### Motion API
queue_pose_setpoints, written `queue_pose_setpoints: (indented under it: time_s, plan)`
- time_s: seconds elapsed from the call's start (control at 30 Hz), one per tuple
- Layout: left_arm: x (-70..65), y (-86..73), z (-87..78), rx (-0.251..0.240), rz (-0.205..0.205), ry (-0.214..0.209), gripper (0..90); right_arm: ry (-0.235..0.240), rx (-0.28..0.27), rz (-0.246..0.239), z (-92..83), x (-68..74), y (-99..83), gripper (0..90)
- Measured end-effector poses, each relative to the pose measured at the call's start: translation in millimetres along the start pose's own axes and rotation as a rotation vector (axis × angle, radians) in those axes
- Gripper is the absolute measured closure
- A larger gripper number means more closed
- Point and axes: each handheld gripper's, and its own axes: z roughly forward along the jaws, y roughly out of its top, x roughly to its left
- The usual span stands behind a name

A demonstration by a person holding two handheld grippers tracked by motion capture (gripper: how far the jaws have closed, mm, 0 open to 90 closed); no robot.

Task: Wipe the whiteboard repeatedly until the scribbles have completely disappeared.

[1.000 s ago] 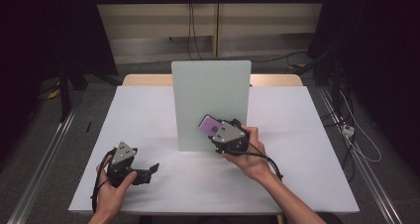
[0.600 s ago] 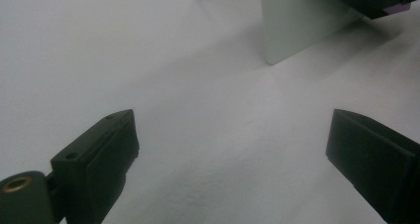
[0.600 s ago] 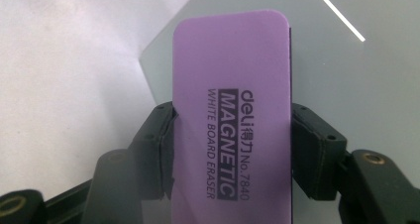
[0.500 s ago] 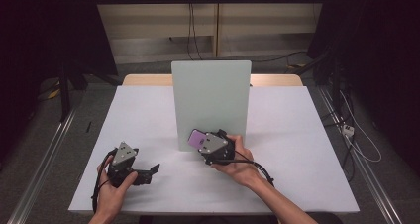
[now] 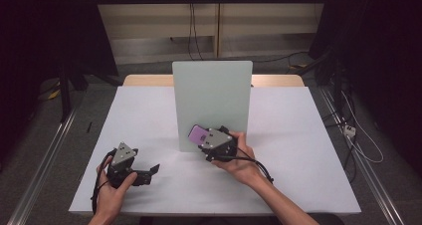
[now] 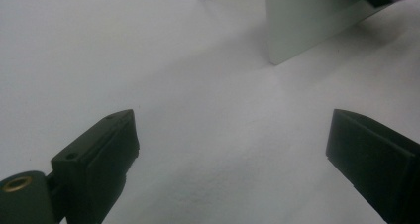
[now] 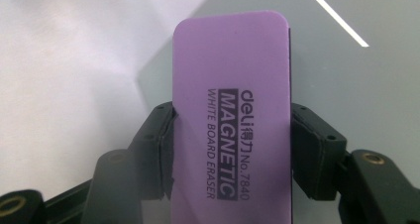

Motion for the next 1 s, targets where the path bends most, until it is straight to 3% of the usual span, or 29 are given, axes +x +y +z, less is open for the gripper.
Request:
queue_pose_setpoints:
  time_s: [0.3,0.5,0.67,1.0]
  plan:
    - [-0.3,0.4,-0.2,0.002,0.0,0.001,6.0,-0.133,-0.057,0.11,-35.3,-40.8,-2.3,41.6]
    - [-0.1,0.4,-0.4,0.0,-0.001,0.0,6.0,-0.168,-0.069,0.138,-44.0,-49.4,-4.9,41.6]
    - [-1.1,0.5,1.1,0.006,0.004,-0.004,6.0,-0.165,-0.067,0.13,-39.9,-43.0,-7.5,41.6]
    - [-1.0,0.5,0.9,0.005,0.003,0.0,6.0,-0.054,-0.018,0.068,-13.2,-9.0,-13.3,41.6]
